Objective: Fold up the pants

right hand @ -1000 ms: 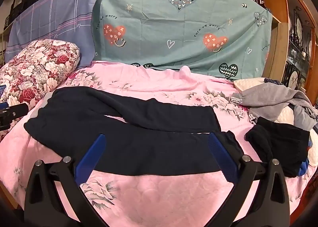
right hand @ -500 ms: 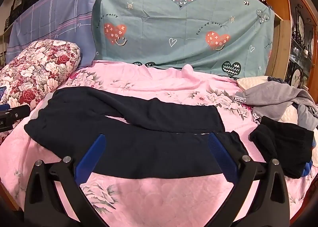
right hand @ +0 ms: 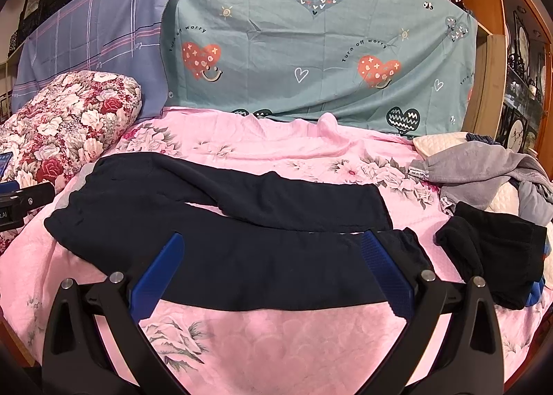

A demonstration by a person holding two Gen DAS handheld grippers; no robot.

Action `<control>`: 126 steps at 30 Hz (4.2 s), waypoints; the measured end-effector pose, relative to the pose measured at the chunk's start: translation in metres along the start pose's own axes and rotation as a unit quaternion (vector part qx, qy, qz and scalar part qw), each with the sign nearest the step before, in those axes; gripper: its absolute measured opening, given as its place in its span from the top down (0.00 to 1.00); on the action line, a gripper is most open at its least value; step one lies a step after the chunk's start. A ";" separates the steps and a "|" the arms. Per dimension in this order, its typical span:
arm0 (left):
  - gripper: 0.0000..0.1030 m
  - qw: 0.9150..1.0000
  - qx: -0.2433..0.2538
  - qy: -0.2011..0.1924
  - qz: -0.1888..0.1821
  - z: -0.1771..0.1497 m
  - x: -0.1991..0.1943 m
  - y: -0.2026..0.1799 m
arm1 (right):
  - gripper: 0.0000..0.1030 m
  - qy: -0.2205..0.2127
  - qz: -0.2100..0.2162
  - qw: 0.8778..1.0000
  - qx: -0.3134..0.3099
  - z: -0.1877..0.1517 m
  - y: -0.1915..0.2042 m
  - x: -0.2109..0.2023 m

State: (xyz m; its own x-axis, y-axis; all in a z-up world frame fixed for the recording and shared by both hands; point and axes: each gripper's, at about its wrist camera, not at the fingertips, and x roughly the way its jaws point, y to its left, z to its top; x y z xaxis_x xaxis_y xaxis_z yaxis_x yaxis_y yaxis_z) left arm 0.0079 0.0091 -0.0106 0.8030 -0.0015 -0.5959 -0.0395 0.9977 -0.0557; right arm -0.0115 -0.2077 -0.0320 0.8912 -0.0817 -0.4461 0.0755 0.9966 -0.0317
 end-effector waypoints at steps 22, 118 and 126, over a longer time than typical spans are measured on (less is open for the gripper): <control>0.02 1.000 0.004 0.000 0.000 0.007 -0.002 -0.010 | 0.01 0.000 -0.005 1.000 0.003 0.000 -0.001 -0.004; 0.91 0.949 -0.238 0.206 -0.021 0.019 0.153 0.141 | 0.84 0.213 -0.094 0.948 0.218 -0.058 -0.207 0.145; 0.91 0.969 -0.175 0.172 0.005 0.033 0.095 0.131 | 0.87 0.178 -0.075 0.961 0.196 -0.037 -0.209 0.098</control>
State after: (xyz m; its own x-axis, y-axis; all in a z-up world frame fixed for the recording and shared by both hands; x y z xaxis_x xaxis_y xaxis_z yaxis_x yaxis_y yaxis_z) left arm 0.0987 0.1424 -0.0480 0.5579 -0.0744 -0.8266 -0.2943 0.9135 -0.2808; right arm 0.0434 -0.4242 -0.1020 0.6533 -0.1469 -0.7427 0.4160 0.8893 0.1900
